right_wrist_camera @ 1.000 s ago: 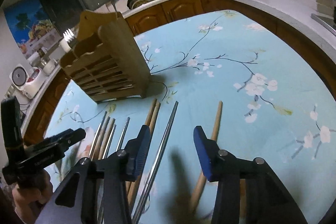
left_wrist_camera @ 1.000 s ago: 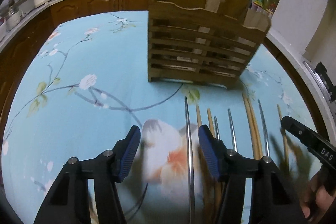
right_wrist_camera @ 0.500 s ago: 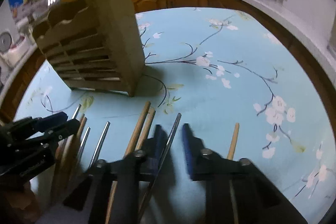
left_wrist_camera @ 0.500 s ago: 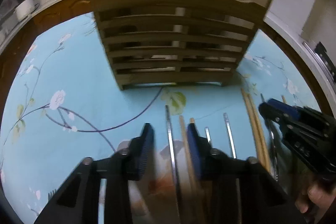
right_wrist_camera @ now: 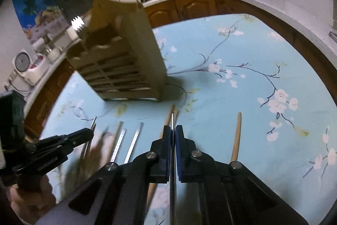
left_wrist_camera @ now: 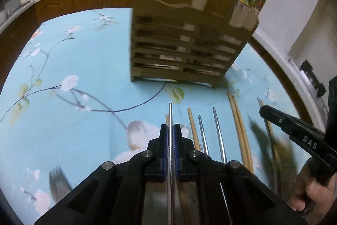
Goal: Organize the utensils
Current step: 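Close the left gripper on a metal chopstick while the right grasps another metal chopstick, then lift the metal chopsticks with both grippers and lower them into the wooden holder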
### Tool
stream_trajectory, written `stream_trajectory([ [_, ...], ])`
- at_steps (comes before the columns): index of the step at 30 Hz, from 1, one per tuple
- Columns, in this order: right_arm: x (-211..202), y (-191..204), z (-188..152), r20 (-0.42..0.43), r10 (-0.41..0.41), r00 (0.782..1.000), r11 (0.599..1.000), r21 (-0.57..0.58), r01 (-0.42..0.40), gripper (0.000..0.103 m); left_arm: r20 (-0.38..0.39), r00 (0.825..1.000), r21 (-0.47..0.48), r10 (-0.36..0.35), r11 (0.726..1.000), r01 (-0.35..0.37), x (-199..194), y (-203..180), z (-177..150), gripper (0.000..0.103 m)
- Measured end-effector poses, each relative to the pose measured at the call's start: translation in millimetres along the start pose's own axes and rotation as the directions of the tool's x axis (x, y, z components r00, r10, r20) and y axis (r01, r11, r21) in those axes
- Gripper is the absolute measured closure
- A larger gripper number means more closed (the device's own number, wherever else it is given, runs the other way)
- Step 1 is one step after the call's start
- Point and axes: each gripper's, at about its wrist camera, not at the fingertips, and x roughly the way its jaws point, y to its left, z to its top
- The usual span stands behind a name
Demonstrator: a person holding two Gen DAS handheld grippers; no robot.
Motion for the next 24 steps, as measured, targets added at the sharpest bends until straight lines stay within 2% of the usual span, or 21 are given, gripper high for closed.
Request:
stream_trajectory([
  [8,-33.4,9.2,2.6,0.056,0.042,0.998,0.999,-0.01,-0.041,0.099,0.098,0.995,-0.031,-0.022,0.999,0.026,-73.6,9.5,-14.6,0.1],
  [14,-48.0,22.2,2.3,0.087,0.064,0.994,0.998,-0.026,-0.062,0.099,0.134,0.991,-0.055,-0.019,0.998,0.026,-99.2,18.7,-17.0,0.1],
  [24,-87.7,35.8,14.6,0.181,0.107,0.978,0.994,-0.053,-0.099,0.099,0.261,0.965,-0.046,-0.035,0.998,0.049,-161.0,14.5,-26.9,0.1],
])
